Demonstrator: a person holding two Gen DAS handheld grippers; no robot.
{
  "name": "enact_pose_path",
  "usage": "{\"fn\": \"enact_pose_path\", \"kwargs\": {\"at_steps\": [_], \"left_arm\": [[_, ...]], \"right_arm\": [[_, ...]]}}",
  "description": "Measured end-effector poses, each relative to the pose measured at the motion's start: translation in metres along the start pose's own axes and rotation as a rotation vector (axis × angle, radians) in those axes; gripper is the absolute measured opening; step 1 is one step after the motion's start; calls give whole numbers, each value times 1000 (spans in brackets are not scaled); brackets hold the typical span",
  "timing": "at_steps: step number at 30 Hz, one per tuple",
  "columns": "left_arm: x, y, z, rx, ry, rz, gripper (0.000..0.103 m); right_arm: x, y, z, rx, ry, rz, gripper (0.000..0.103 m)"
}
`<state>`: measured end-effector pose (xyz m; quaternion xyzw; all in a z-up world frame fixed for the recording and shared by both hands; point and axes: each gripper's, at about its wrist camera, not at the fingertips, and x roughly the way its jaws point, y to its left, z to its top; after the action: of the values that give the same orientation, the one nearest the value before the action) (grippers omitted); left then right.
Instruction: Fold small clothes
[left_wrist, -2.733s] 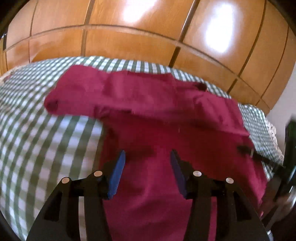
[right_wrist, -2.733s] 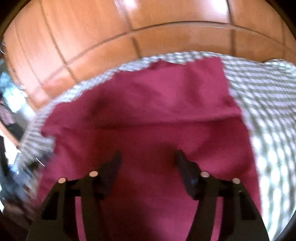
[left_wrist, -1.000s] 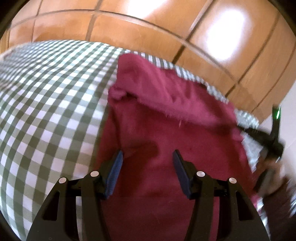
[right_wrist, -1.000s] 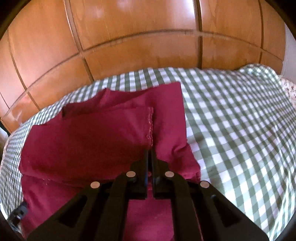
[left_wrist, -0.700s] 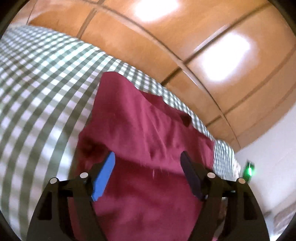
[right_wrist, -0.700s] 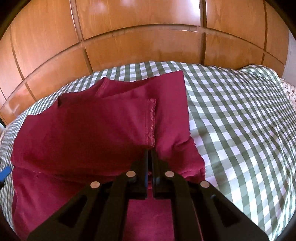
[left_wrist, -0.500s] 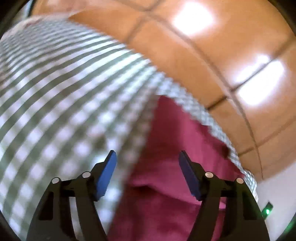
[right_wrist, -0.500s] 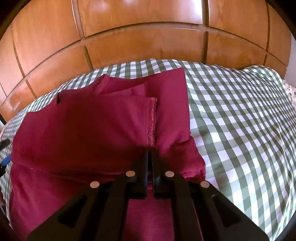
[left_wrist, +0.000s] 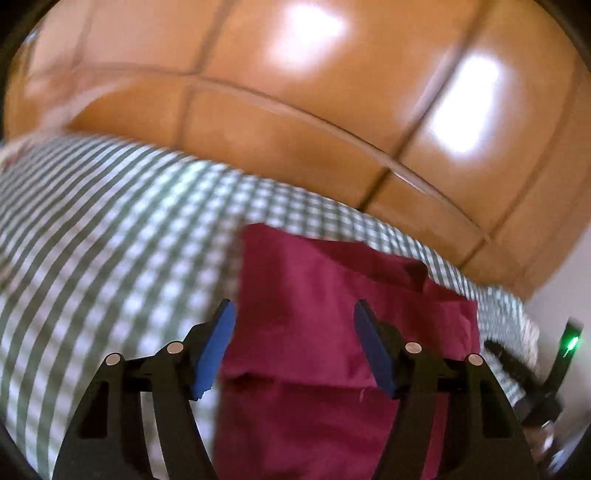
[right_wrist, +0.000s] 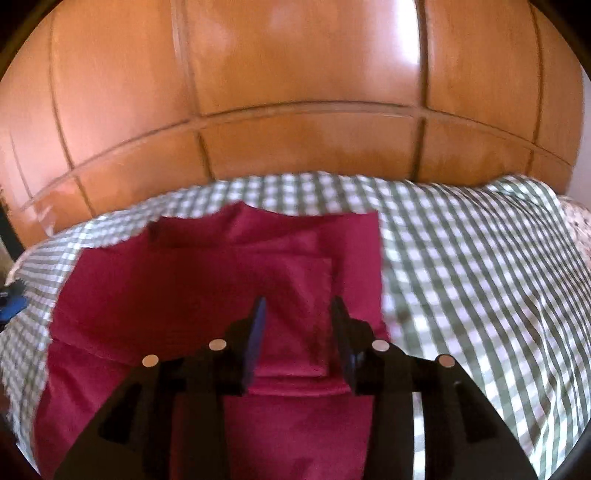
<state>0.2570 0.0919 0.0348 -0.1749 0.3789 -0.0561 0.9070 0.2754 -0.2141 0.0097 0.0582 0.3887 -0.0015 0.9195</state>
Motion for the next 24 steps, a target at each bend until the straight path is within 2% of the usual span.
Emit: {"fn": "enact_pose_path", "kwargs": {"at_steps": [1,3,4,5,6,7,8,11,17,18,19,20,21,24], "left_arm": [[7,-6,-1,25,13,0,65],[31,-13,-8,63,72,6,65],[46,-13,-15,72,121,30,65],[62,-10,-24,70,172,70,65],[71,-6,-31,76,184,78,65],[72,-5,-37,100,157,72,65],[69,-6,-40,113,135,74,65],[68,-9,-37,104,140,88,65],[33,-21,-45,107,98,180,65],[26,-22,-47,112,90,190,68],[19,-24,-49,117,81,193,70],[13,-27,-51,125,70,197,71],[2,-30,-55,144,56,201,71],[-11,-37,-65,187,49,214,71]], "right_arm": [[2,3,3,-2,3,14,37],[11,11,7,-23,31,48,46],[19,14,6,-43,54,40,51],[28,16,3,-64,78,16,51],[43,16,-4,-76,118,-17,51],[56,12,-10,-72,155,-23,51],[63,6,-19,-52,139,4,52],[61,1,-21,-29,105,33,52],[58,5,-23,-42,93,16,54],[56,5,-23,-43,90,10,57],[52,5,-20,-45,84,5,65],[47,7,-21,-46,74,-1,78],[40,8,-22,-41,63,-18,80],[21,5,-29,-8,58,-3,79]]}}
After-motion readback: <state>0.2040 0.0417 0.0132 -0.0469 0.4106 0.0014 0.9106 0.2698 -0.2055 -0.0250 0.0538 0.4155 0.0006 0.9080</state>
